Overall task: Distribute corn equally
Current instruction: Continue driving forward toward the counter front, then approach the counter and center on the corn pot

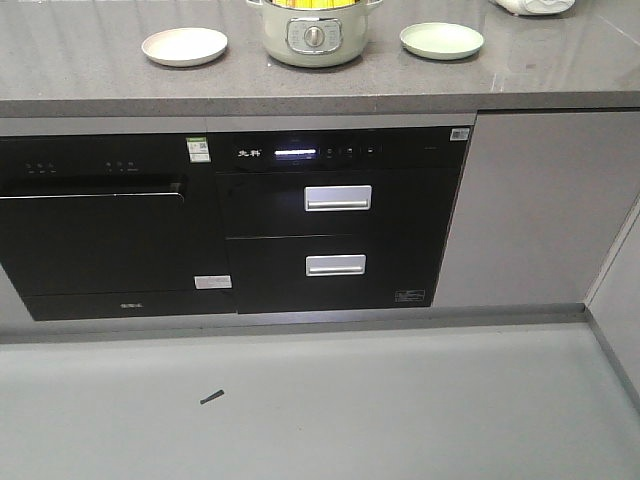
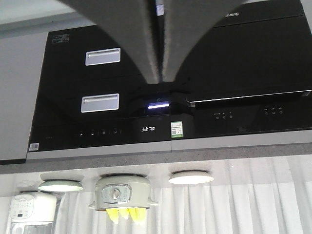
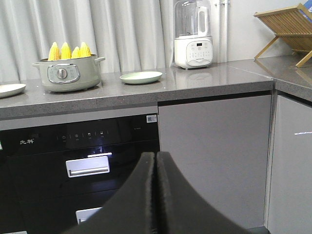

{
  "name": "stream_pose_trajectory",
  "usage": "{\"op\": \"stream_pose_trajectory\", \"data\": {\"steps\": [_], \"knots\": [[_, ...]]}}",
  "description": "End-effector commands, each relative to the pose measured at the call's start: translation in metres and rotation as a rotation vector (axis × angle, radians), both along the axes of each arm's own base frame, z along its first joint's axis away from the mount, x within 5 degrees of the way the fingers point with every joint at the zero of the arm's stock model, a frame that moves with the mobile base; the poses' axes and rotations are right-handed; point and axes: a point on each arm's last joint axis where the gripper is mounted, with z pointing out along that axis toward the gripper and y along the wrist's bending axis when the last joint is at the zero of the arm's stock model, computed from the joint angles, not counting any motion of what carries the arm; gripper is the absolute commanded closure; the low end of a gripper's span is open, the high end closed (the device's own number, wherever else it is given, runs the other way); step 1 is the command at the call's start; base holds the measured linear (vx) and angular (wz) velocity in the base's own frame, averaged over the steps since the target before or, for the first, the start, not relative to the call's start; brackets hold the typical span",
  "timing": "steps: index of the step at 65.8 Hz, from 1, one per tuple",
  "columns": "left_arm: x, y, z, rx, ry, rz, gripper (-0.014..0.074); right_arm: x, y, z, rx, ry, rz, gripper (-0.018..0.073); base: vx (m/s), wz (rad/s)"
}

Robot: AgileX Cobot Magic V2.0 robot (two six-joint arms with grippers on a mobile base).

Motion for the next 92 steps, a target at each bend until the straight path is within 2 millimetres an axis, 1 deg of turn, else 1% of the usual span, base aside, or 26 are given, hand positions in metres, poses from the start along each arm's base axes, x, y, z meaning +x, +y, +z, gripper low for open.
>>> {"op": "stream_pose_trajectory", "data": {"steps": [1,92], "knots": [[-0.0005,0.0,0.0025,-0.017,-0.071,-0.001,0.0603,-0.0004,-0.0012,0.0044,-0.018,-0.067,-0.016,0.0563,0.08,-0.01],[-0.0005,0.0,0.0025,-0.017,-0.071,-0.001,0.0603,-0.0004,-0.0012,0.0043,-0.018,-0.066,-0.015,0.0563,0.09,0.02]]}}
